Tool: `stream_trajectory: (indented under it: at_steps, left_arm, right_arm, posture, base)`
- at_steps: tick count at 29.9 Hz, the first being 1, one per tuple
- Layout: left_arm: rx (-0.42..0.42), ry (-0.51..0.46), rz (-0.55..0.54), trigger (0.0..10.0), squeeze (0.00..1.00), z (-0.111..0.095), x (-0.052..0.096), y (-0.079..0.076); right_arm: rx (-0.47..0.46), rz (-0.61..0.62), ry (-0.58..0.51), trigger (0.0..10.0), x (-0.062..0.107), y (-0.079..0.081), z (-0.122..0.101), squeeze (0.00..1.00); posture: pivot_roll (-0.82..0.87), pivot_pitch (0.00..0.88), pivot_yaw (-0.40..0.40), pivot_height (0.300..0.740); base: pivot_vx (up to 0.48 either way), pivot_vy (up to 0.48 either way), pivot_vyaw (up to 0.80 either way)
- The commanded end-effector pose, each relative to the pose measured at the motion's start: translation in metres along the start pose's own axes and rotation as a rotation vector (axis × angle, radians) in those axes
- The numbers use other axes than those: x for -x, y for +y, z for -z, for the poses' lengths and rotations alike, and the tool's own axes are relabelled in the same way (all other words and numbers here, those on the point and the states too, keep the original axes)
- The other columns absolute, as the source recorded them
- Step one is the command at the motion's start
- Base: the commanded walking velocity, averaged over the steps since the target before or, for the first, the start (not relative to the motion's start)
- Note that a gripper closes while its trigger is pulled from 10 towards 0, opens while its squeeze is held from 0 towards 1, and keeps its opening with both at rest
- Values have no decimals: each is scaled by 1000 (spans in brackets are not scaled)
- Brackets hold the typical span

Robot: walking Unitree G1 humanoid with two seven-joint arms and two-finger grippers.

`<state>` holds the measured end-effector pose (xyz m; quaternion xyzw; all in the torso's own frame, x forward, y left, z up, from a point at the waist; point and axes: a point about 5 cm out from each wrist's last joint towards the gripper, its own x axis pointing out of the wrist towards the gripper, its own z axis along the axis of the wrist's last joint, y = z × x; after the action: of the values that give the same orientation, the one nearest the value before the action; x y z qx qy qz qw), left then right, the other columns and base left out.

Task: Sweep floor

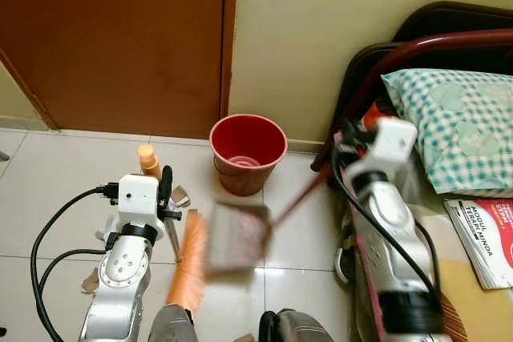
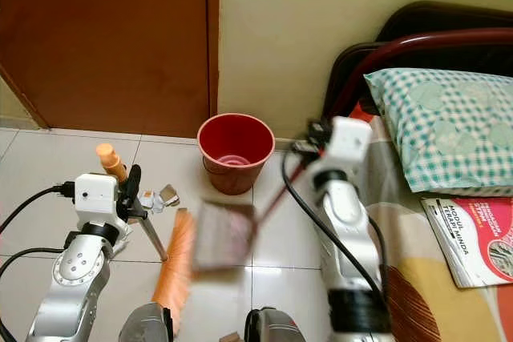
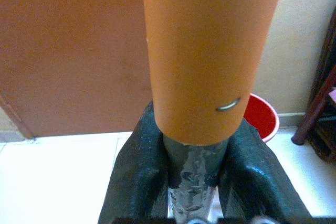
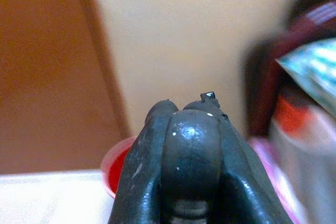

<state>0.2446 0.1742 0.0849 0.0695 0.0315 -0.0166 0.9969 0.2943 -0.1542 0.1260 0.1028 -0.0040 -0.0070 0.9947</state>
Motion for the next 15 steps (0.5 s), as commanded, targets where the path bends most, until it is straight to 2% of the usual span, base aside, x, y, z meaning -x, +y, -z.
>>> stream_trajectory:
  at_steps: [1,5,7,15]
  left_arm:
    - [-20,104,16,10000,0,17,6,-1]
    - [-15,96,7,10000,0,13,3,0]
    - [-19,86,2,10000,0,7,1,0]
    - [-21,74,19,10000,0,0,4,-5]
  right_arm:
    - [-24,6,-12,10000,0,-1,-5,0]
    - [11,39,-2,10000,0,-14,-1,0]
    - [62,59,11,10000,1,-22,4,0]
    - [81,85,39,10000,2,-31,11,0]
  posture:
    - [29,148,-69,740]
    - [28,158,-68,740]
    - [29,172,-67,740]
    - [29,187,-52,740]
  base:
    - [0,0,0]
    - [0,0,0]
    - [0,0,0]
    - [0,0,0]
